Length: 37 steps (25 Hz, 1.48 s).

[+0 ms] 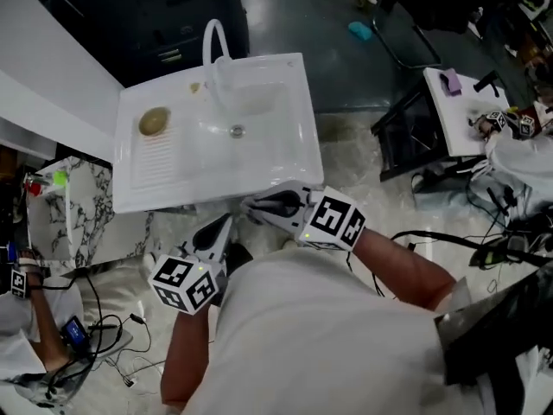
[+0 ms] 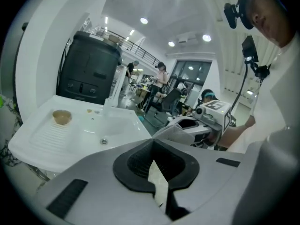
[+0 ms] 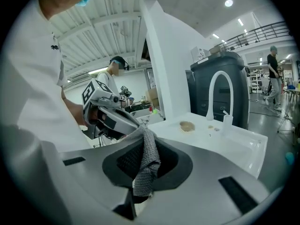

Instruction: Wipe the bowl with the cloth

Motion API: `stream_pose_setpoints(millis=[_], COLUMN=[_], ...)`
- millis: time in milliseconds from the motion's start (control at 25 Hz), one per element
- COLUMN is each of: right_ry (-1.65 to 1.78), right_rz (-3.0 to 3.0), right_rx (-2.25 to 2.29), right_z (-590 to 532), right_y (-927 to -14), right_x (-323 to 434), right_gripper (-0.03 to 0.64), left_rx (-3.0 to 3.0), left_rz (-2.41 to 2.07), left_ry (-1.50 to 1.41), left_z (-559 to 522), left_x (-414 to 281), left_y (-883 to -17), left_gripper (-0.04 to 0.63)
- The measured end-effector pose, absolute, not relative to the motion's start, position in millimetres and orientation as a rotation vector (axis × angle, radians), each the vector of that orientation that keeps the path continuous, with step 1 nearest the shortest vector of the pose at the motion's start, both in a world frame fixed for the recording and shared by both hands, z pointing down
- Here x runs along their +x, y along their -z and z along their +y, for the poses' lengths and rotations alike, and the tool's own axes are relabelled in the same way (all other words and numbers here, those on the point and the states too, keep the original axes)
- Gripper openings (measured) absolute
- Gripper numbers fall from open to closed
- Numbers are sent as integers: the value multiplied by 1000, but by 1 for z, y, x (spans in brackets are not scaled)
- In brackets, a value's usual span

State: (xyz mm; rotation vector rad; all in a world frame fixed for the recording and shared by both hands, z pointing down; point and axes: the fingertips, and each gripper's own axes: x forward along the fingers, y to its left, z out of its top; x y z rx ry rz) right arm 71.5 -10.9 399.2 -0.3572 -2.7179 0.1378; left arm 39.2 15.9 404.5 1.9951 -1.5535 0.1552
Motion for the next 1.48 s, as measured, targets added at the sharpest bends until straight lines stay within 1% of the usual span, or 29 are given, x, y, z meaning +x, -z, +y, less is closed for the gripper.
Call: stream_pose_setpoints(millis=[520, 1480], right_ry=[-94, -87], right_rz=[-2719, -2681], right_rx=[-377, -421], right_z=[-3, 13], right_y=[-393, -407], right_x=[79, 59], right_gripper=[37, 37], left_rx=[2013, 1963], left_rz=[-1547, -1537], left_ry=[-164, -169], left_z=[13, 26], left_x=[48, 28], left_y=[-402, -418], left_gripper=[11, 11])
